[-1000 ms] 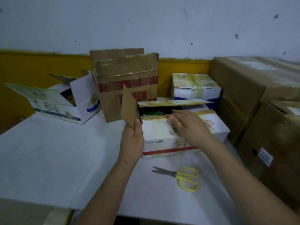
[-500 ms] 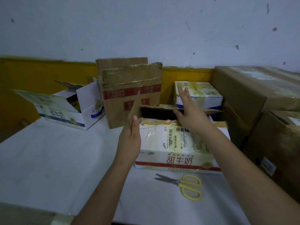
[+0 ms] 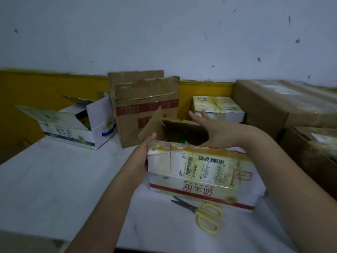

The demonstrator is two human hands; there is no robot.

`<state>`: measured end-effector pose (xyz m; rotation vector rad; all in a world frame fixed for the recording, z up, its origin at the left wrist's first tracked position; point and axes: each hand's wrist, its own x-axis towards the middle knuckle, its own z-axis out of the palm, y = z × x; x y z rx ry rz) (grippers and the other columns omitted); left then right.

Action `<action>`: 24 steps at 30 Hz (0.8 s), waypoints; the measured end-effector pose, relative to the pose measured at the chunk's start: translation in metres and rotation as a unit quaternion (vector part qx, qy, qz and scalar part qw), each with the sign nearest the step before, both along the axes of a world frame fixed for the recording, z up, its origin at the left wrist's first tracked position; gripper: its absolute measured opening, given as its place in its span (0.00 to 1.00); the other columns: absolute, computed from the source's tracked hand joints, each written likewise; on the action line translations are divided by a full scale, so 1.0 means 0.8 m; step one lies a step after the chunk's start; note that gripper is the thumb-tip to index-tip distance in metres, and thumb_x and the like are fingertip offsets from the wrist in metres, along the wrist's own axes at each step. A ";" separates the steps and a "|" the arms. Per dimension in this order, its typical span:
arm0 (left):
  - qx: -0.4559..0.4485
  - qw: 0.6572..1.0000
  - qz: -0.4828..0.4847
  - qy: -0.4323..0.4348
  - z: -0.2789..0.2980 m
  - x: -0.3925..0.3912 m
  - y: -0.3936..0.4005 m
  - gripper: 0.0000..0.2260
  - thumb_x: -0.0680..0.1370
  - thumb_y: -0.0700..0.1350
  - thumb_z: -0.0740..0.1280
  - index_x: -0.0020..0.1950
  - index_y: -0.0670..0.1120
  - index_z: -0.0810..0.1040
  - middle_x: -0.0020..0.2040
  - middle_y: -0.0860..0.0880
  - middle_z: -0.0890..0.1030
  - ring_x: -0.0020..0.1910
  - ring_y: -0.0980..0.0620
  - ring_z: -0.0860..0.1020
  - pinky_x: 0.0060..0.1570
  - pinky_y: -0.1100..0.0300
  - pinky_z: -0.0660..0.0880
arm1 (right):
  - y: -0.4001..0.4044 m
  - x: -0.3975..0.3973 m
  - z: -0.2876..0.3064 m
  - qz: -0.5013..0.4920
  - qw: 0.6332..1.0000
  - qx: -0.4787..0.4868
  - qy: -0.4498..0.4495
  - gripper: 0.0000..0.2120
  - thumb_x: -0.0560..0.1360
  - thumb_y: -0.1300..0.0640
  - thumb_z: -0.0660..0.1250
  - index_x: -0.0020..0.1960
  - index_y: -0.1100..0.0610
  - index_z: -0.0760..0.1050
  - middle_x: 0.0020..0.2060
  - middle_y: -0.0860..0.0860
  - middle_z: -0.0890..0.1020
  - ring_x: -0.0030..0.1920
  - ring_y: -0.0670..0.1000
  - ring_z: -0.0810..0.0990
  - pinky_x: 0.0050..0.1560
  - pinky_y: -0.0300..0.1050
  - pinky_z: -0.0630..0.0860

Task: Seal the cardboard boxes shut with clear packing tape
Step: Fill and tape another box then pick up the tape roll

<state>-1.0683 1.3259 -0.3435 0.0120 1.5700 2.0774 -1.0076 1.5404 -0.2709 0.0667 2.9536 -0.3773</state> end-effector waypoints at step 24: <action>-0.274 0.793 -0.246 0.485 -0.016 -0.004 -0.030 0.31 0.77 0.56 0.70 0.78 0.63 0.62 0.79 0.64 0.49 0.78 0.63 0.51 0.75 0.62 0.60 | 0.043 -0.085 -0.015 -0.067 0.973 0.223 0.005 0.51 0.75 0.32 0.63 0.79 0.49 0.31 0.77 0.53 0.29 0.77 0.65 0.59 0.73 0.60 0.65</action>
